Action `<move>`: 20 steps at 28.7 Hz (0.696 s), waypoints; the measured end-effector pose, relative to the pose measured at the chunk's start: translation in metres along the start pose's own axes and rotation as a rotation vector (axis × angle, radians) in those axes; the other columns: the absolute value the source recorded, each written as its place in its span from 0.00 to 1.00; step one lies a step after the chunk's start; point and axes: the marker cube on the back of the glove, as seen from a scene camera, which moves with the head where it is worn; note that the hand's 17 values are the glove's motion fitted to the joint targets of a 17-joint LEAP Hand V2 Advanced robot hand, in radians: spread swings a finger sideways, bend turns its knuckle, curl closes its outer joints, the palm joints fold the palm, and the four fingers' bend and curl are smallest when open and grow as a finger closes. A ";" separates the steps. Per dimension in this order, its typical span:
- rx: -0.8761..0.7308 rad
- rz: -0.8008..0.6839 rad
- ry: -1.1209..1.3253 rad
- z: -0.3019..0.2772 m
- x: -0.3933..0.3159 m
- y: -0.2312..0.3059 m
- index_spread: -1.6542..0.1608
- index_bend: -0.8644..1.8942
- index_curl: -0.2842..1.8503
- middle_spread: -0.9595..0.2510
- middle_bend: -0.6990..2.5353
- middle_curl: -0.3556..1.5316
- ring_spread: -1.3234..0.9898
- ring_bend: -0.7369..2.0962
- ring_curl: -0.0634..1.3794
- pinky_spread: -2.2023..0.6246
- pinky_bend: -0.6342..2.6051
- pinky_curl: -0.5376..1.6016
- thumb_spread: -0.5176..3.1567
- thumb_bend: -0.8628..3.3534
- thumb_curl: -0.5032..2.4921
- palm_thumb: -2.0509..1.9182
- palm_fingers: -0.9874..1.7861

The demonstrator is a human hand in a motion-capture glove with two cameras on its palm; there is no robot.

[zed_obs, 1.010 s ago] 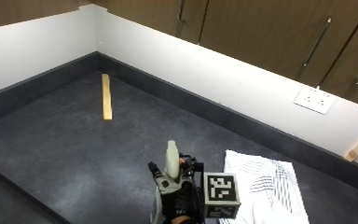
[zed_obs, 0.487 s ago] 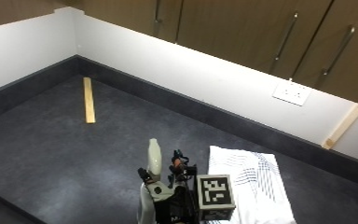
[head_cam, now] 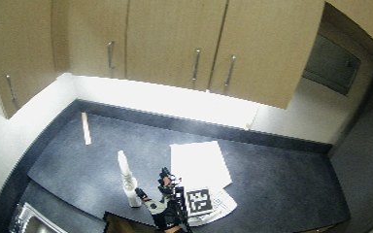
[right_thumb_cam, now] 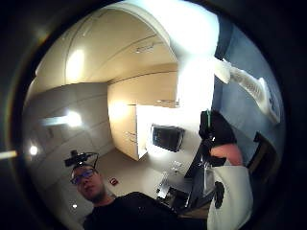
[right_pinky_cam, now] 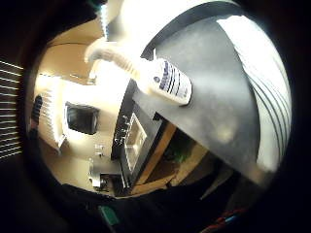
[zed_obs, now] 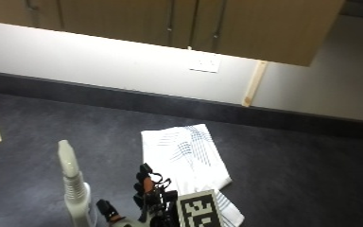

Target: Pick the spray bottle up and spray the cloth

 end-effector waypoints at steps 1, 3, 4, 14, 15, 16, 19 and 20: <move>0.003 -0.004 -0.047 0.011 -0.008 0.004 0.73 0.36 0.26 0.89 0.27 0.39 0.61 0.42 0.34 0.84 0.39 0.45 0.43 0.20 0.35 0.75 0.40; -0.023 -0.022 -0.092 0.022 -0.028 0.017 0.73 0.36 0.26 0.89 0.27 0.39 0.62 0.42 0.34 0.84 0.39 0.45 0.43 0.20 0.35 0.75 0.40; -0.040 -0.035 -0.104 0.028 -0.037 0.023 0.74 0.36 0.25 0.90 0.27 0.39 0.62 0.42 0.34 0.84 0.39 0.45 0.43 0.20 0.35 0.75 0.40; -0.229 -0.035 -0.001 0.075 -0.089 0.039 0.75 0.36 0.25 0.91 0.28 0.39 0.62 0.43 0.33 0.84 0.39 0.44 0.43 0.20 0.35 0.76 0.42; -0.236 -0.015 -0.017 0.077 -0.095 0.039 0.75 0.36 0.25 0.91 0.28 0.39 0.62 0.42 0.33 0.84 0.39 0.44 0.43 0.20 0.35 0.76 0.43; -0.242 0.000 -0.033 0.079 -0.099 0.039 0.75 0.36 0.25 0.91 0.28 0.39 0.62 0.42 0.33 0.84 0.39 0.44 0.44 0.20 0.35 0.76 0.43; -0.255 -0.014 -0.054 0.082 -0.101 0.036 0.75 0.37 0.25 0.91 0.28 0.39 0.62 0.42 0.33 0.84 0.39 0.44 0.44 0.20 0.35 0.76 0.43; -0.258 -0.022 -0.057 0.083 -0.101 0.035 0.75 0.36 0.25 0.91 0.28 0.39 0.62 0.42 0.33 0.84 0.39 0.44 0.44 0.20 0.35 0.76 0.43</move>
